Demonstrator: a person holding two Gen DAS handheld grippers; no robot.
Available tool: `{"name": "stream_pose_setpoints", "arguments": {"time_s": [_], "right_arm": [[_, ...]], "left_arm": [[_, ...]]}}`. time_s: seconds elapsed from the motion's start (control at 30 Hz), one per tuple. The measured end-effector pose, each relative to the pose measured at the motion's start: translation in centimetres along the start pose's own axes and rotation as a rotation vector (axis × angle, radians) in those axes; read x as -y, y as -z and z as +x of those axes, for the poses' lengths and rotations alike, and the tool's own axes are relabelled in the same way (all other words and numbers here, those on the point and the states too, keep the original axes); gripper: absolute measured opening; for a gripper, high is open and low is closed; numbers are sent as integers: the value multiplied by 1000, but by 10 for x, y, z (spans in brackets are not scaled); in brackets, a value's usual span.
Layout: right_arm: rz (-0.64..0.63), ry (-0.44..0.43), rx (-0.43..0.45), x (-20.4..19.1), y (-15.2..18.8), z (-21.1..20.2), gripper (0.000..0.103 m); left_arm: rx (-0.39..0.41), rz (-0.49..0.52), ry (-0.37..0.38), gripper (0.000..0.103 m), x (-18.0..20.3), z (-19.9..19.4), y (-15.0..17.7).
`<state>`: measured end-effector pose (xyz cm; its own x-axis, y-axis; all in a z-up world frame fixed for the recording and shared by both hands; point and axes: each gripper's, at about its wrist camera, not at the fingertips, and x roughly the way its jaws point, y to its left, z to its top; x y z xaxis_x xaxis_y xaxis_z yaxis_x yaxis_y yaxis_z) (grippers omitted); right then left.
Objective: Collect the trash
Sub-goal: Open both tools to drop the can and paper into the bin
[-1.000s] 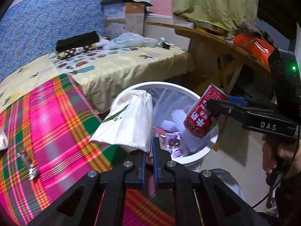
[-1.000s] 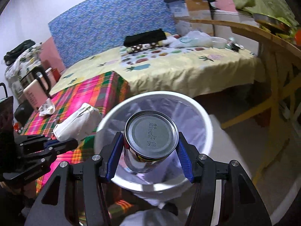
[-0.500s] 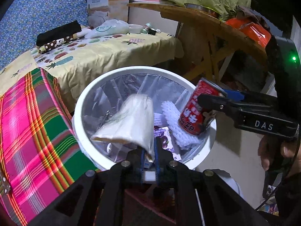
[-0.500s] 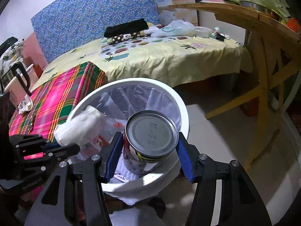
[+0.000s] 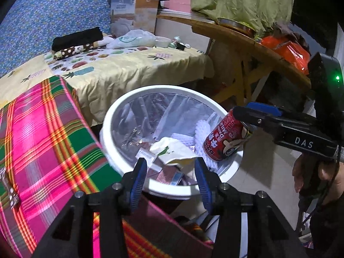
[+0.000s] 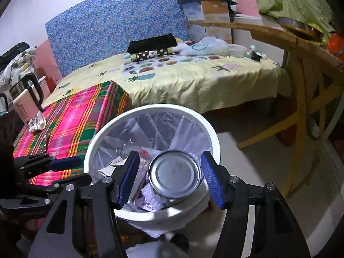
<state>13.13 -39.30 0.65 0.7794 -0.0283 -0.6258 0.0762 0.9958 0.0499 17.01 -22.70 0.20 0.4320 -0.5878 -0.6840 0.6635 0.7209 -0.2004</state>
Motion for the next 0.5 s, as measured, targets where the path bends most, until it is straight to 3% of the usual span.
{"name": "stream_pose_setpoints", "arguments": {"time_s": [0.4, 0.43, 0.5], "right_arm": [[66, -15, 31, 4, 10, -18, 59], [75, -13, 33, 4, 14, -19, 56], [79, -13, 14, 2, 21, -17, 32]], "left_arm": [[14, -53, -36, 48, -15, -24, 15], [17, -59, -35, 48, -17, -26, 16], [22, -66, -38, 48, -18, -30, 19]]}}
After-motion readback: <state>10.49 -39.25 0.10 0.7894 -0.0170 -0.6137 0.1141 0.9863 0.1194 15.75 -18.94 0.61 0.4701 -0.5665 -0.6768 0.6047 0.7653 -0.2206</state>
